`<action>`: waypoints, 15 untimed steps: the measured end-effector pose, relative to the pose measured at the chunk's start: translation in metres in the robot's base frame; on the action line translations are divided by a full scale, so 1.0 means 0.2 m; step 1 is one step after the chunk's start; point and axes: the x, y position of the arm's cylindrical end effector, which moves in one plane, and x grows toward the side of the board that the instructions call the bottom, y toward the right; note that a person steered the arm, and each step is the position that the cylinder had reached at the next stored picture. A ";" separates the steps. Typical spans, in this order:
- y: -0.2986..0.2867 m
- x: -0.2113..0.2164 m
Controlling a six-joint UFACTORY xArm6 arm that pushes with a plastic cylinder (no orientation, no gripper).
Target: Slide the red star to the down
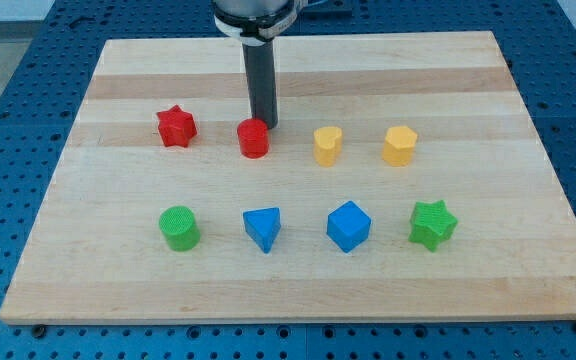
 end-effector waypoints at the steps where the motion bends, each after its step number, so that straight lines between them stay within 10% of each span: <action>1: 0.00 0.04; 5: -0.27 -0.21; 15: -0.74 0.02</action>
